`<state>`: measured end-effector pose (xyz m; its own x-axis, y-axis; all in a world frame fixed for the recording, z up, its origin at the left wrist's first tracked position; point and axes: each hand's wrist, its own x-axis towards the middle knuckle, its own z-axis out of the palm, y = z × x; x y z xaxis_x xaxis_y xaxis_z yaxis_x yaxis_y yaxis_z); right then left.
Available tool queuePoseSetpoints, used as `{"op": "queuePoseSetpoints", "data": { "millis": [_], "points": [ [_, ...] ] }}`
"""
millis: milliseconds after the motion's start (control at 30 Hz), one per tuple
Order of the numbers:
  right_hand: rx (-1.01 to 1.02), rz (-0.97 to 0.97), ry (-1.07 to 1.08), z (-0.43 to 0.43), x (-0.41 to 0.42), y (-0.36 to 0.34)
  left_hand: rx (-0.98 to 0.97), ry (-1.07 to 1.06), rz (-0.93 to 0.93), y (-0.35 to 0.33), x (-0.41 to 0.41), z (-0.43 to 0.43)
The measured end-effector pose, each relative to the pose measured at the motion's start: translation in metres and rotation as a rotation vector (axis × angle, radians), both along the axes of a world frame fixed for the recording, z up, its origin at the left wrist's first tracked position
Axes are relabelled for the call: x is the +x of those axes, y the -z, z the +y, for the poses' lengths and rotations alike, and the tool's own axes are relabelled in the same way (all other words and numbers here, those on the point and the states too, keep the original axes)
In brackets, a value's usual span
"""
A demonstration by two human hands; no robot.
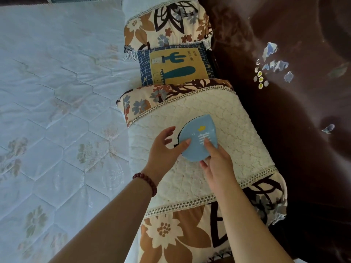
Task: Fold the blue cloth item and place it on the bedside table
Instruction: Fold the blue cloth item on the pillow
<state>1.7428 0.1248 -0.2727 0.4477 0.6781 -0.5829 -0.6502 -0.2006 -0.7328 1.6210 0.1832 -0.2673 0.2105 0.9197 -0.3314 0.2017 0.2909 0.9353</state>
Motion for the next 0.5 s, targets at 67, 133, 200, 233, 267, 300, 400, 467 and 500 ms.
{"op": "queuePoseSetpoints", "data": {
  "millis": [67, 133, 200, 233, 267, 300, 400, 467, 500],
  "points": [
    [-0.011, 0.135, 0.055, -0.002, -0.001, -0.001, -0.054, 0.036, -0.001, 0.000, 0.002, -0.001],
    [-0.038, 0.203, 0.080, -0.004, -0.002, 0.001, -0.136, 0.071, -0.040, 0.002, 0.006, -0.002],
    [-0.074, 0.227, 0.101, -0.006, -0.001, 0.004, -0.163, 0.065, -0.030, 0.004, 0.012, -0.004],
    [-0.092, 0.214, 0.107, -0.007, 0.000, 0.006, -0.149, 0.049, -0.005, 0.006, 0.014, -0.004],
    [-0.116, 0.177, 0.111, -0.008, 0.001, 0.009, -0.129, 0.035, 0.018, 0.009, 0.015, -0.005],
    [-0.144, 0.117, 0.112, -0.008, 0.002, 0.013, -0.116, 0.030, 0.029, 0.011, 0.016, -0.006],
    [-0.244, -0.158, 0.093, -0.012, 0.004, 0.026, -0.110, 0.032, 0.054, 0.020, 0.019, -0.009],
    [-0.291, -0.289, 0.065, -0.014, 0.006, 0.030, -0.097, 0.011, 0.089, 0.027, 0.023, -0.011],
    [-0.298, -0.325, 0.054, -0.015, 0.007, 0.031, -0.092, -0.005, 0.100, 0.030, 0.024, -0.012]
  ]
}}
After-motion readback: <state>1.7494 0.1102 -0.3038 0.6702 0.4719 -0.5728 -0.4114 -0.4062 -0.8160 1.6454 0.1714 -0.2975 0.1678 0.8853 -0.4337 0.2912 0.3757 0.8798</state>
